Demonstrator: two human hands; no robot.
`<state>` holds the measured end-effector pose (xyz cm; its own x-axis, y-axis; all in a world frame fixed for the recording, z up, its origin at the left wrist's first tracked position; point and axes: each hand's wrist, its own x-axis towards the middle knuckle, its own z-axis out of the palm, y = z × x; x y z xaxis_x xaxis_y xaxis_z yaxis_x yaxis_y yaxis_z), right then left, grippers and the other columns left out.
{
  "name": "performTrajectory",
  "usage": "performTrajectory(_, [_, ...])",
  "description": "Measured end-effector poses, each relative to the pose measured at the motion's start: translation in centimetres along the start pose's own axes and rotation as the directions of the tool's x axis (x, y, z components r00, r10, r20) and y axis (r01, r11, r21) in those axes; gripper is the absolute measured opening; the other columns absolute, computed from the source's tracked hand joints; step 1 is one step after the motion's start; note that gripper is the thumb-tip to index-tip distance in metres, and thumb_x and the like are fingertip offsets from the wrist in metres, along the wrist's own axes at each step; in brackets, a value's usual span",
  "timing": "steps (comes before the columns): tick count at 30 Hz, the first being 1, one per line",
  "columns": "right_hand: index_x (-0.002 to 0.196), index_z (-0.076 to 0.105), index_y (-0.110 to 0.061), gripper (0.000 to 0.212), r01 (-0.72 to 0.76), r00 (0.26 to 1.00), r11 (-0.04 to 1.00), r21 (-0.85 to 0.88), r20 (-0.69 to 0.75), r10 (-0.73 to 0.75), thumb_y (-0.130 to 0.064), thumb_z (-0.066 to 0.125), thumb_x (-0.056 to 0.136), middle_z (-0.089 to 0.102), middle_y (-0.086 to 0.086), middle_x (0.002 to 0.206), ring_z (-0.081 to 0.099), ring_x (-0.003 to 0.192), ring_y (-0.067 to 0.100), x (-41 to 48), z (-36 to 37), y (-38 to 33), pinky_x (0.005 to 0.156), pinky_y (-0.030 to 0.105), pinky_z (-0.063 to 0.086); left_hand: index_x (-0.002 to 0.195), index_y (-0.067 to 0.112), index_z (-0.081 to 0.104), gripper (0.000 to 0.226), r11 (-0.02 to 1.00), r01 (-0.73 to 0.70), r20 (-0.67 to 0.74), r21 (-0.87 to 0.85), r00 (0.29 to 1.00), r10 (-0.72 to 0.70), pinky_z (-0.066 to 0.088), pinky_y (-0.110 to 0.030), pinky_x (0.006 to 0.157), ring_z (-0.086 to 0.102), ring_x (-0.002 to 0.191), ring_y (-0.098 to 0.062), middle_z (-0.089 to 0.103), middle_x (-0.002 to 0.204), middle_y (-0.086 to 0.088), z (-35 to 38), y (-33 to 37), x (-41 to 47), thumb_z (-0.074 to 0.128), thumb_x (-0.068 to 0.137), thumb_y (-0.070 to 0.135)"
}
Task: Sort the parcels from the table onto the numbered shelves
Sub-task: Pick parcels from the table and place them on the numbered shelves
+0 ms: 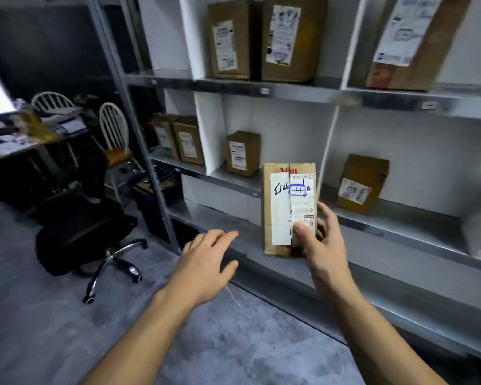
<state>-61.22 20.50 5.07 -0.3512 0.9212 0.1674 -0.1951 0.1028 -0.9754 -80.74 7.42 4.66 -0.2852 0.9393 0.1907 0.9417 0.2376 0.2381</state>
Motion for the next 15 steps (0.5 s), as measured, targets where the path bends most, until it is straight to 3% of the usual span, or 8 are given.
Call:
performTrajectory(8, [0.138, 0.044, -0.041, 0.05, 0.07, 0.99, 0.997, 0.026, 0.117, -0.073, -0.017, 0.062, 0.098, 0.062, -0.007, 0.129, 0.065, 0.112, 0.011, 10.3, 13.0, 2.5, 0.078, 0.031, 0.059, 0.149, 0.034, 0.026, 0.058, 0.967, 0.085, -0.051, 0.242, 0.996, -0.075, 0.024, -0.037, 0.113, 0.031, 0.135, -0.018, 0.033, 0.147, 0.009, -4.9, -11.6, 7.5, 0.044, 0.096, 0.048])
performTrajectory(11, [0.132, 0.046, -0.044, 0.049, 0.107, 0.986, 0.992, 0.06, 0.12, -0.114, -0.014, 0.062, 0.097, 0.062, -0.009, 0.127, 0.065, 0.11, 0.007, 15.2, 18.0, 2.5, 0.085, 0.037, 0.06, 0.147, 0.033, 0.029, 0.055, 0.956, 0.115, -0.094, 0.27, 0.991, -0.093, 0.027, -0.036, 0.109, 0.034, 0.132, -0.019, 0.035, 0.145, 0.009, -6.8, -15.9, 11.8, 0.044, 0.096, 0.047])
performTrajectory(15, [0.133, 0.045, -0.044, 0.051, 0.151, 0.981, 0.985, 0.082, 0.109, -0.16, -0.015, 0.064, 0.096, 0.061, -0.008, 0.129, 0.064, 0.108, 0.001, 21.7, 24.5, 1.5, 0.086, 0.035, 0.059, 0.15, 0.032, 0.026, 0.059, 0.949, 0.166, -0.126, 0.268, 0.983, -0.137, 0.029, -0.038, 0.109, 0.034, 0.133, -0.02, 0.035, 0.148, 0.008, -9.2, -21.2, 16.8, 0.044, 0.096, 0.048])
